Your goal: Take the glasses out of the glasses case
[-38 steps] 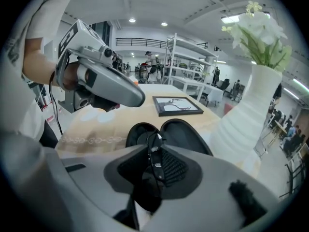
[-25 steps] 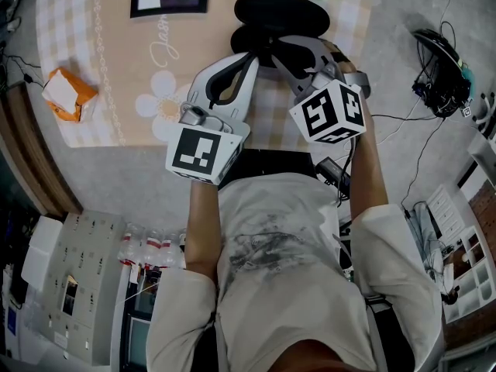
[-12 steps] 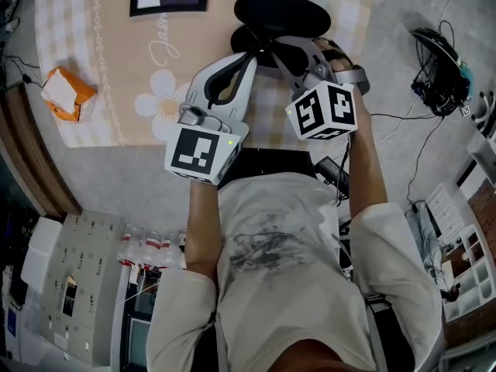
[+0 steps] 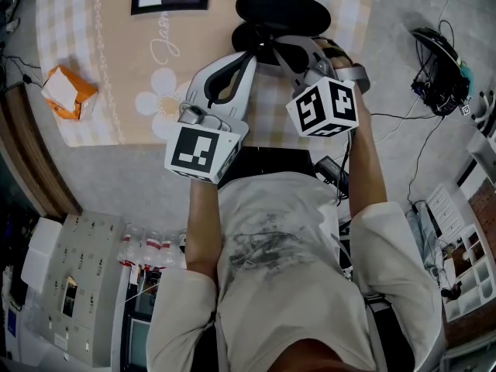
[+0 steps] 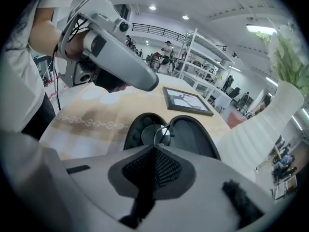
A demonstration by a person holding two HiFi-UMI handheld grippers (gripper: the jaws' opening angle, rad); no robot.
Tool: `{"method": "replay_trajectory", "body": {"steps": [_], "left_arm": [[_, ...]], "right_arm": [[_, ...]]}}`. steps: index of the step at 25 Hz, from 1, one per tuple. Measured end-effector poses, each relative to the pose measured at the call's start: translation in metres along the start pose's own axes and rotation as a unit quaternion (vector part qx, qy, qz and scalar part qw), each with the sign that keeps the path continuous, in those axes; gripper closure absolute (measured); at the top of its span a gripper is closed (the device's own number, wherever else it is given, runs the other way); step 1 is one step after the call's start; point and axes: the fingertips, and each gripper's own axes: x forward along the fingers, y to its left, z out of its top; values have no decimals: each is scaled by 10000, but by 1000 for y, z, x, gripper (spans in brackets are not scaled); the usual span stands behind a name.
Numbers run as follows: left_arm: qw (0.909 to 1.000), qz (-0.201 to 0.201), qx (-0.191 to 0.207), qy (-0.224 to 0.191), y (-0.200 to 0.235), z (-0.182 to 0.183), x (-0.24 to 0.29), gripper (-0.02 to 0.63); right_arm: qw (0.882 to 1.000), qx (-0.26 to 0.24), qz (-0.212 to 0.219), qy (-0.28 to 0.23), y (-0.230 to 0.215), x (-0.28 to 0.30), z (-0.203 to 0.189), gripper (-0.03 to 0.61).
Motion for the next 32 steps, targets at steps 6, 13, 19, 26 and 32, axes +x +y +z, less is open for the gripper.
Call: {"method": "replay_trajectory", "body": {"steps": [6, 13, 19, 26, 32], "left_arm": [[9999, -58, 54, -88, -2, 4, -2, 606], [10000, -55, 9, -31, -4, 2, -6, 606], [9997, -96, 126, -161, -7, 6, -8, 606], [9996, -138, 185, -173, -8, 7, -15, 606], [9993, -173, 222, -243, -9, 10, -19, 606]], "right_arm": [[9999, 134, -53, -51, -3, -3, 0, 560], [9998, 139, -136, -41, -5, -8, 3, 560], [9994, 206, -264, -47, -8, -13, 1, 560], [9989, 241, -407, -33, -13, -20, 3, 560], [9983, 270, -518, -14, -13, -28, 7, 560]]}}
